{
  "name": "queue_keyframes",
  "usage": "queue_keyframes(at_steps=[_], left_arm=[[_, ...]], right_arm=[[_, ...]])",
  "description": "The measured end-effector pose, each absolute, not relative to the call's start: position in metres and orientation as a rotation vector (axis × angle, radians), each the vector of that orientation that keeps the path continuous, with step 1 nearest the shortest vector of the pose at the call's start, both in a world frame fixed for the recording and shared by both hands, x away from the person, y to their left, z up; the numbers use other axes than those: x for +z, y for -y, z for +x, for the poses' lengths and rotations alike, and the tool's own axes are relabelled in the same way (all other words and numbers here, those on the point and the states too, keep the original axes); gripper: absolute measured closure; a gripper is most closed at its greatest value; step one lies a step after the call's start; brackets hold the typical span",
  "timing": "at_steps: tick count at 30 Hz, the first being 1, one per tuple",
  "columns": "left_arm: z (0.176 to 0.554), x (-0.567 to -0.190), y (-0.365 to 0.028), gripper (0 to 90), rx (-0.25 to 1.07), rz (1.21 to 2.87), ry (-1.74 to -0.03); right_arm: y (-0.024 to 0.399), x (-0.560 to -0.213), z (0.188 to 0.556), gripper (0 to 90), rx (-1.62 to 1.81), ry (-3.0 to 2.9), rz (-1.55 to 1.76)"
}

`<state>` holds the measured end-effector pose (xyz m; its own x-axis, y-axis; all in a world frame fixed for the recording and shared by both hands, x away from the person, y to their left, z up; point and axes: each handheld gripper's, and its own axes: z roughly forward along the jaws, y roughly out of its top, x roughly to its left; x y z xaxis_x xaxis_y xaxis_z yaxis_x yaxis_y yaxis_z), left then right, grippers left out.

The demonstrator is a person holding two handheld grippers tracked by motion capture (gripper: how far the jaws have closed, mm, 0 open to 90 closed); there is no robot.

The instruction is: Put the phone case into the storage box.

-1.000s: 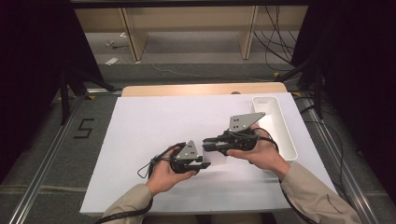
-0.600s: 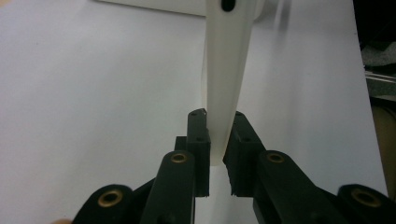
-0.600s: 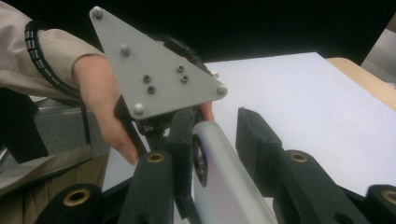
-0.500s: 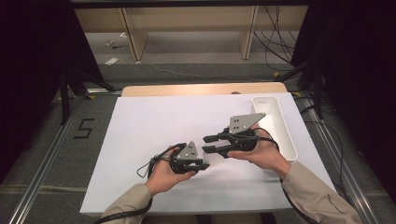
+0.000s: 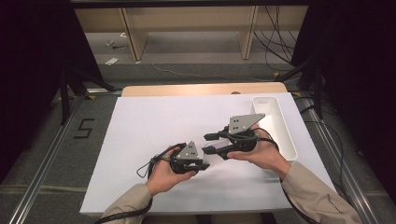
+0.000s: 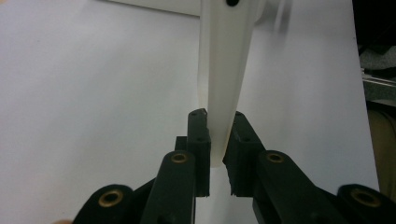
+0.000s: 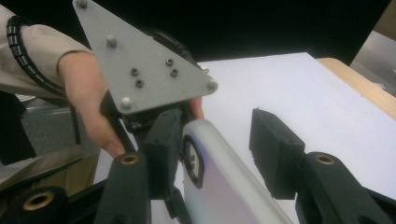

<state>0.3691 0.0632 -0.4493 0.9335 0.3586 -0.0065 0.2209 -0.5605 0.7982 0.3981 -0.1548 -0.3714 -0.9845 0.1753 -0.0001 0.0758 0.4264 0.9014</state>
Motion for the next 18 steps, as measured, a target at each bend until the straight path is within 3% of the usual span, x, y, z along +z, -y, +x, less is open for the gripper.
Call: queue_keyframes(at_steps=[12,18], left_arm=[[0.3699,-0.4481,-0.0654,81.0,0.190,2.174,-0.459],[0.3707,-0.4482,-0.0667,80.9,0.191,2.167,-0.479]], right_arm=[[0.1560,-0.3720,0.3999,33.4,1.623,-2.530,0.266],[0.1589,-0.3711,0.4012,32.4,1.626,-2.518,0.296]])
